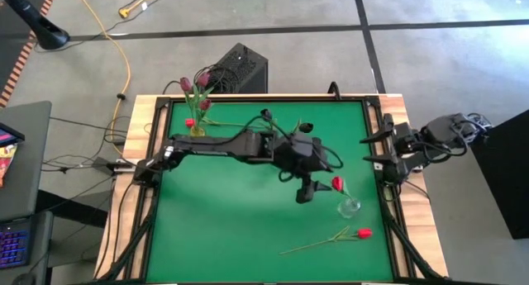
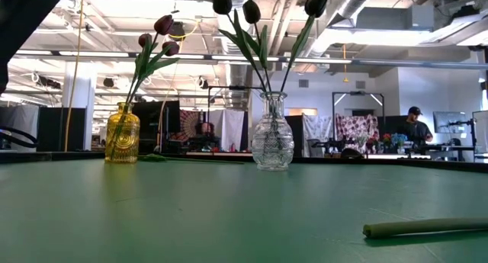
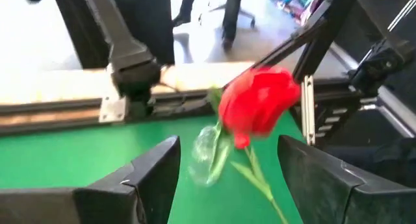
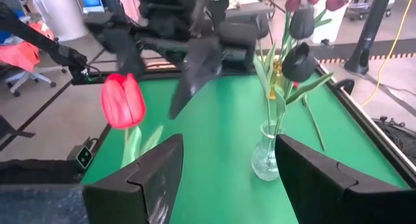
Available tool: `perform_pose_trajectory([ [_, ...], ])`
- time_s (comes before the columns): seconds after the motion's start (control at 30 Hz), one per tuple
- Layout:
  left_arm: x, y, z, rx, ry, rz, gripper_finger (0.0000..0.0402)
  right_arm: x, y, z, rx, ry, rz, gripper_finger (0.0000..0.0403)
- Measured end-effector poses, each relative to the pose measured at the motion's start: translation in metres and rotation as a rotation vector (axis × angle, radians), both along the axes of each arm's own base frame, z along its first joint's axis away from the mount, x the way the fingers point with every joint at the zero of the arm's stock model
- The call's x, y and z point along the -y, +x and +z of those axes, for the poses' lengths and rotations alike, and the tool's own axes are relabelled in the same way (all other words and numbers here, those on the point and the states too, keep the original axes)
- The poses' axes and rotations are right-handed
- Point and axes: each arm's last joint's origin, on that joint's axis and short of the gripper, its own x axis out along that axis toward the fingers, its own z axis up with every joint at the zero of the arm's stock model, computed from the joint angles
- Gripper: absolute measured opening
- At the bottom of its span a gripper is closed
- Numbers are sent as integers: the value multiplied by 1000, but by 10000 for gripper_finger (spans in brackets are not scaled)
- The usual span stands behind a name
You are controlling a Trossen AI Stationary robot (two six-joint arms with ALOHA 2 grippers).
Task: Sort flowers into vase by color
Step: Put the top red flower into the right transparent vase
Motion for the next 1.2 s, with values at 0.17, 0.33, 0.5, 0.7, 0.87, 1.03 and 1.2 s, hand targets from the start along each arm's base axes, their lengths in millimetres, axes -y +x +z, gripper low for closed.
perform_pose_trajectory([
  [0.17,-14,-21,8,-130,1,30,245,1,-2,3,10,3,0,270],
  [0.33,-23,-61,54,-86,15,90,245,1,-2,2,2,-2,-1,270],
  [0.5,-28,-101,89,-61,103,237,245,1,-2,0,-19,-14,-16,270],
  [0.7,-47,-162,130,-20,236,532,245,2,-2,0,-21,-15,-17,270],
  [0.87,-78,-203,140,-103,281,695,245,2,-2,0,-21,-15,-21,270],
  [1.03,-130,-248,147,-200,299,897,245,2,-2,0,-21,-13,-33,270],
  [1.2,-198,-290,147,-277,282,1094,245,3,-2,0,-21,-13,-52,270],
])
